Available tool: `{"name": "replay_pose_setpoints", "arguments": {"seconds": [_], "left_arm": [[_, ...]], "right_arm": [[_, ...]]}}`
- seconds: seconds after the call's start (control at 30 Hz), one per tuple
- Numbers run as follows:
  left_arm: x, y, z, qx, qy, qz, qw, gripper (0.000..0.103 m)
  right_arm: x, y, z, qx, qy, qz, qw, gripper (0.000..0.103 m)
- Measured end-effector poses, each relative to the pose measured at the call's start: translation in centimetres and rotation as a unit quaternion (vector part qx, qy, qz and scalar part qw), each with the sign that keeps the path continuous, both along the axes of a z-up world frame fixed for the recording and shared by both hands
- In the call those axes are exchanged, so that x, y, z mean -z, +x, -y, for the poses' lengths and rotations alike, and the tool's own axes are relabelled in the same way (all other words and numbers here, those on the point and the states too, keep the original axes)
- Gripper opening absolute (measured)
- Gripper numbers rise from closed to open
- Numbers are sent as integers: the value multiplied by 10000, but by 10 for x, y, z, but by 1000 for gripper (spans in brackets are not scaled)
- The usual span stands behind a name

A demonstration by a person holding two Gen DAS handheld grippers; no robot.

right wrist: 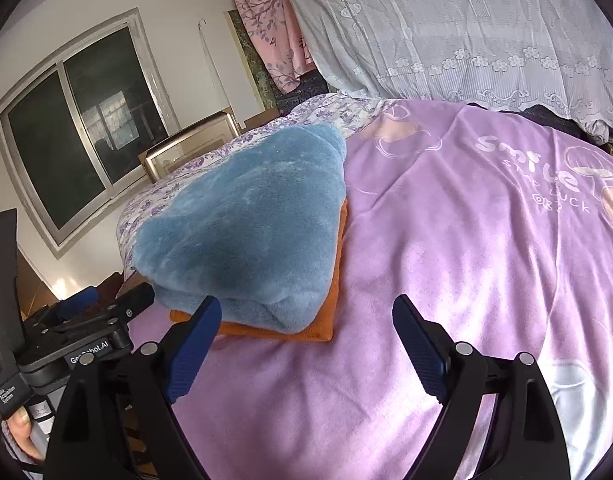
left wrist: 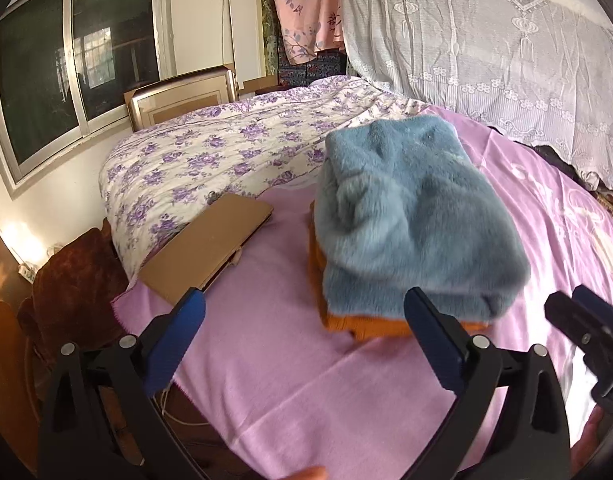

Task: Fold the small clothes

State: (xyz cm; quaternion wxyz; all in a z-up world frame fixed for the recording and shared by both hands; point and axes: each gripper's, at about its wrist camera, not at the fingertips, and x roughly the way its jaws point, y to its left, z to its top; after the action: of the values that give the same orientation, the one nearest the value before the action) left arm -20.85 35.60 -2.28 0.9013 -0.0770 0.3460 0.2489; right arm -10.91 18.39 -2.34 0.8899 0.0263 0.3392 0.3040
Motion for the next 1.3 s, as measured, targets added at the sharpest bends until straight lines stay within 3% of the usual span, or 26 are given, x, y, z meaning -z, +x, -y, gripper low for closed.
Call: {"name": "replay_pose_setpoints", "arguments": {"seconds": [0.4, 0.87, 1.3], "left_arm": [[-9, -48, 15, -208, 10, 67, 9998, 98], [-45, -53, 50, -16, 454, 371, 9983, 98], [-52, -50, 61, -104, 606, 356, 9975, 98]], "right_arm": [[-30, -43, 12, -239, -45, 399, 9989, 94], [-47, -64, 21, -190, -120, 769, 9968, 97], [-51, -68, 30, -168, -16, 828, 9964, 98]]}}
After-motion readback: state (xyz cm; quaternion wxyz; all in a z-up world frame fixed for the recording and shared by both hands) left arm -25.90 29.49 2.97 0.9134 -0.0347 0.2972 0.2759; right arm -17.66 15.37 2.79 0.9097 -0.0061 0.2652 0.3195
